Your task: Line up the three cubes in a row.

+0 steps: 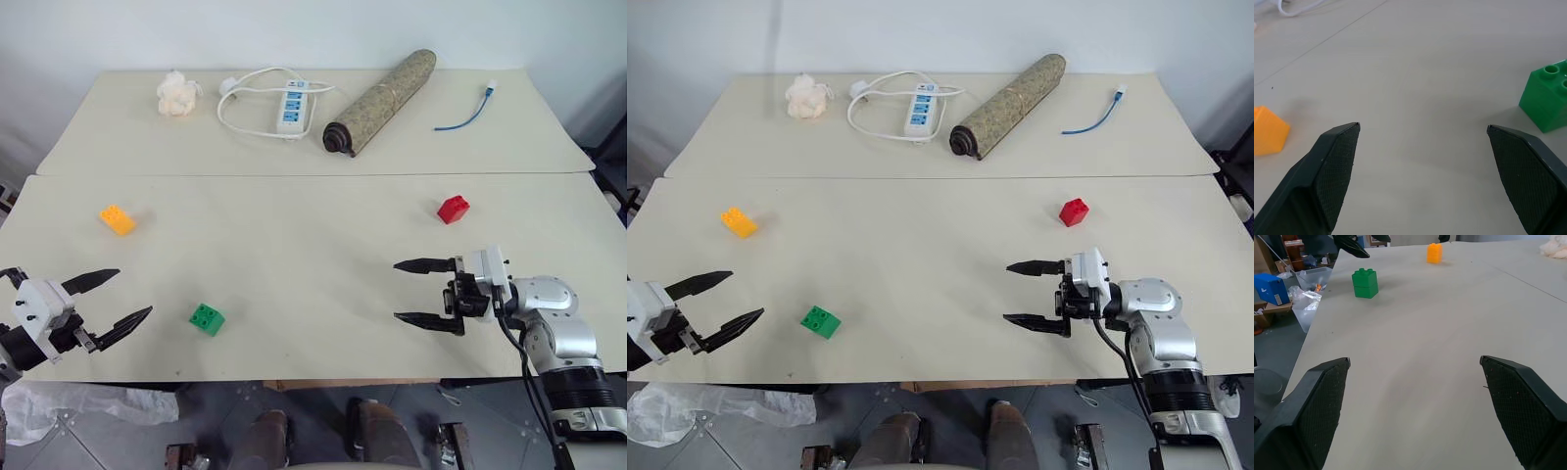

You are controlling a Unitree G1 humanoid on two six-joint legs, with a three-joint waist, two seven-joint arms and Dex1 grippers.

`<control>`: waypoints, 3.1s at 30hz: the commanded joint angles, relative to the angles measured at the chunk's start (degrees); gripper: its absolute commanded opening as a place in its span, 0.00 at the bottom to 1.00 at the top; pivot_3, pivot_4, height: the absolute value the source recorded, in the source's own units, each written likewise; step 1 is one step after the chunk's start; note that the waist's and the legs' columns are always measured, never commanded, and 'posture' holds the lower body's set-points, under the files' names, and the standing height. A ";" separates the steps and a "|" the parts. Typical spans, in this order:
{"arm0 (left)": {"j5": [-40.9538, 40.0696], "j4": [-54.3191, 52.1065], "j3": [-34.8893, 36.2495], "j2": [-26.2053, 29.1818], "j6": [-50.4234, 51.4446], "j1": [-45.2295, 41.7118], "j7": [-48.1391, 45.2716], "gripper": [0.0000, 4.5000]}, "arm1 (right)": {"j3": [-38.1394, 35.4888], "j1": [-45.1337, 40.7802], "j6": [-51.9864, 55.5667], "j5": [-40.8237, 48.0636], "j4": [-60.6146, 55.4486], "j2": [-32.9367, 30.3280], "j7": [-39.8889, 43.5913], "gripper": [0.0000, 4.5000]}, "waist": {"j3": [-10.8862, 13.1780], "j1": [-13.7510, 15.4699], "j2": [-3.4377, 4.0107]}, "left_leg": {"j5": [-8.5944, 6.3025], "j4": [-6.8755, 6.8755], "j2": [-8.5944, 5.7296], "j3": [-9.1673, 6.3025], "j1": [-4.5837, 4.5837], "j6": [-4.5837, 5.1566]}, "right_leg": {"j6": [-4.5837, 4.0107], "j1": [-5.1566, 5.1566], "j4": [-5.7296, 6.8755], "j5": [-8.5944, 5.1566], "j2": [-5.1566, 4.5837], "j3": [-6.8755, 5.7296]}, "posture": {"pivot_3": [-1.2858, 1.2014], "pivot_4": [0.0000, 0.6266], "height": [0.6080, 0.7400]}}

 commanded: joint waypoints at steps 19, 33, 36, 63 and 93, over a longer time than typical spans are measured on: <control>-9.29 -25.91 -16.47 -1.92 18.08 -9.48 0.18 0.98 | -25.94 16.27 2.09 -5.37 -1.82 1.11 -41.24 1.00 | 0.03 1.12 0.16 | -0.02 0.03 -0.12 -0.04 -0.03 0.06 | 0.01 0.06 0.21 0.01 -0.05 -0.04 | 0.52 0.24 1.00; -5.23 -21.60 -21.65 -4.27 16.10 -15.53 -1.39 0.98 | -12.02 -8.59 29.05 -10.05 -1.64 -1.79 -53.41 1.00 | 0.12 -1.12 0.30 | 0.29 0.08 0.00 0.13 0.09 -0.18 | 0.03 -0.10 0.47 0.02 0.07 0.25 | 0.52 0.24 1.00; -4.64 -21.68 -22.29 -4.67 15.72 -15.79 -1.17 0.98 | -9.26 -15.30 27.43 -13.93 6.19 -1.18 -54.89 1.00 | 0.12 -1.10 0.30 | 0.30 0.11 -0.13 0.15 0.04 -0.11 | 0.04 -0.14 0.47 0.03 -0.02 0.25 | 0.52 0.24 1.00; -4.54 -22.02 -18.73 -2.65 16.09 -13.20 -0.95 1.00 | 12.52 -21.98 15.81 -13.43 2.10 -5.77 -1.47 0.34 | 0.15 -0.20 0.33 | 0.22 0.12 -0.07 -0.02 -0.19 -0.05 | 0.07 -0.16 0.39 0.04 0.07 -0.16 | 0.52 0.24 1.00; -9.10 -20.97 -5.49 -4.78 17.67 -8.44 5.17 1.00 | 8.82 -21.01 3.97 -9.28 5.81 2.21 0.14 1.00 | 0.17 -0.33 0.28 | 0.21 0.16 -0.08 -0.15 -0.20 -0.10 | 0.07 -0.14 0.39 0.04 0.02 -0.47 | 0.52 0.24 1.00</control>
